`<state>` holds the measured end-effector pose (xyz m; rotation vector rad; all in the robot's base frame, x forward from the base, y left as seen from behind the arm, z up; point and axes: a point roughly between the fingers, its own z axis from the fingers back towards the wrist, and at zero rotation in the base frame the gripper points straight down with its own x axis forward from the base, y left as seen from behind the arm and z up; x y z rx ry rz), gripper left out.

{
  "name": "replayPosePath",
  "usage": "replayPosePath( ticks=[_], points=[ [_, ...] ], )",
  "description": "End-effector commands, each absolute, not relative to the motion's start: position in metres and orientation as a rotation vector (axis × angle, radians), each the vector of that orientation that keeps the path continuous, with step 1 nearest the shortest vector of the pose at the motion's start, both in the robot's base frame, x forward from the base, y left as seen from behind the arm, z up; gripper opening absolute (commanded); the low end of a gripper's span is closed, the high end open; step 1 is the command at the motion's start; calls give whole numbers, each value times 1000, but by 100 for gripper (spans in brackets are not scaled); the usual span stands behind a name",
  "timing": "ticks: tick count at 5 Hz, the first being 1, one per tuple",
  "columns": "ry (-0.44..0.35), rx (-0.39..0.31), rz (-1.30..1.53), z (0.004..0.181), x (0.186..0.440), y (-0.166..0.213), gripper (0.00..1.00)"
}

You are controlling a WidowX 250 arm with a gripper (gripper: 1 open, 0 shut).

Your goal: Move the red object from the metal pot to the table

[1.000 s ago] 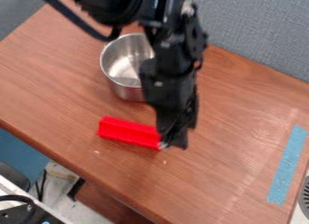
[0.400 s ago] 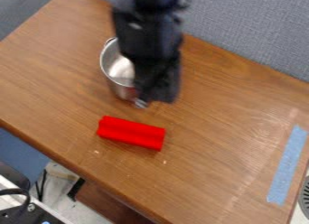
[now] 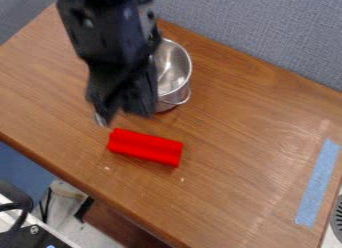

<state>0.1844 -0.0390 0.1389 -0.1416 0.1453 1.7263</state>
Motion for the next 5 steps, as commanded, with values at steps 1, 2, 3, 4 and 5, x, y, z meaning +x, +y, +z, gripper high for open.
replayPosePath(
  ticks=[1, 2, 3, 4, 5],
  points=[
    [103, -137, 1855, 142, 176, -60, 0],
    [86, -83, 1831, 109, 175, -35, 100],
    [65, -78, 1804, 92, 173, -2, 0],
    [48, -61, 1725, 87, 183, 16, 0],
    [37, -45, 1639, 83, 201, 18, 100]
  ],
)
